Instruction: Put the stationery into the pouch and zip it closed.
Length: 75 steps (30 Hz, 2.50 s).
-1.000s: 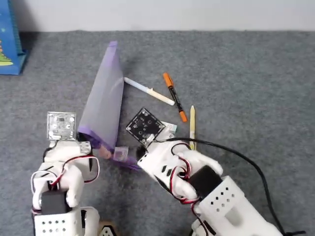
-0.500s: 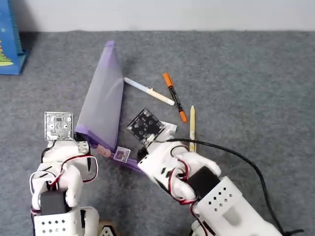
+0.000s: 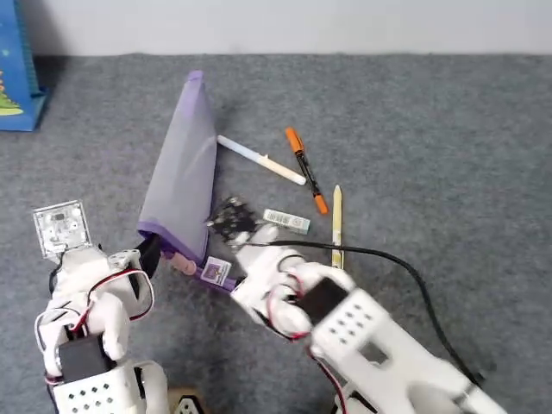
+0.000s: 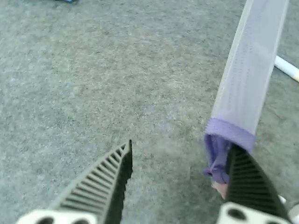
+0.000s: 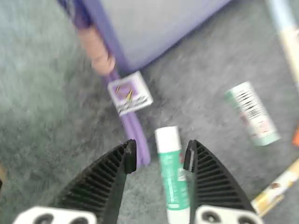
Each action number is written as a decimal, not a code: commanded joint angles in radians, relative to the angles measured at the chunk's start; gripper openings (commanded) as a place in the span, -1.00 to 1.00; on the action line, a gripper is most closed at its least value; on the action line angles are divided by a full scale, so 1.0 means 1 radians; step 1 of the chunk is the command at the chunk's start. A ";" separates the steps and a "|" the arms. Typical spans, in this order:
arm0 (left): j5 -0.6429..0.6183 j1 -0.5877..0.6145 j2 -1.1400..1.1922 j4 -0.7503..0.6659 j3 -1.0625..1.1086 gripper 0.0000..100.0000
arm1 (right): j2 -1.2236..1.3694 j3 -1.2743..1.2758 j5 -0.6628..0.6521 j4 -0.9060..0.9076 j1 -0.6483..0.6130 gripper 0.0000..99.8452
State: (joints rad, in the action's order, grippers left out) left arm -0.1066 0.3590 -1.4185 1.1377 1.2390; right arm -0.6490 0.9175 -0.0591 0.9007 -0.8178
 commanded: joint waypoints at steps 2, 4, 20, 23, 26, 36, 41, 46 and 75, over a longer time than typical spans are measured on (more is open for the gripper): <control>-0.021 0.012 -0.012 0.003 -0.045 -0.37 | 0.216 -0.138 0.008 -0.013 -0.050 -0.64; -0.025 0.012 -0.012 0.003 -0.045 -0.37 | 0.300 -0.173 0.008 -0.016 -0.053 -0.63; -0.025 0.054 -0.012 -0.002 -0.044 -0.38 | 0.630 -0.361 -0.103 0.004 -0.033 -0.96; -0.023 0.052 -0.012 0.000 -0.042 -0.38 | 0.618 -0.400 -0.107 0.084 0.021 -0.99; -0.020 0.052 -0.012 0.000 -0.042 -0.38 | 0.556 -0.433 -0.149 0.171 0.101 -0.98; -0.018 0.049 -0.012 -0.003 -0.033 -0.38 | 0.211 -0.341 -0.253 0.205 0.294 -0.98; 0.028 -0.012 -0.012 0.005 -0.024 -0.38 | 0.081 -0.328 -0.310 0.260 0.404 -0.98; 0.031 -0.021 -0.012 -0.002 -0.013 -0.38 | 0.004 -0.328 -0.348 0.289 0.503 -0.98; 0.031 -0.020 -0.012 -0.002 -0.013 -0.38 | -0.008 -0.450 -0.371 0.504 0.595 -0.65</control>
State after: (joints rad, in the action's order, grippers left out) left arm -0.0852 0.3452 -1.4185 1.1377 1.2390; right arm -0.6352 0.5631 -0.4304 1.3610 -0.2685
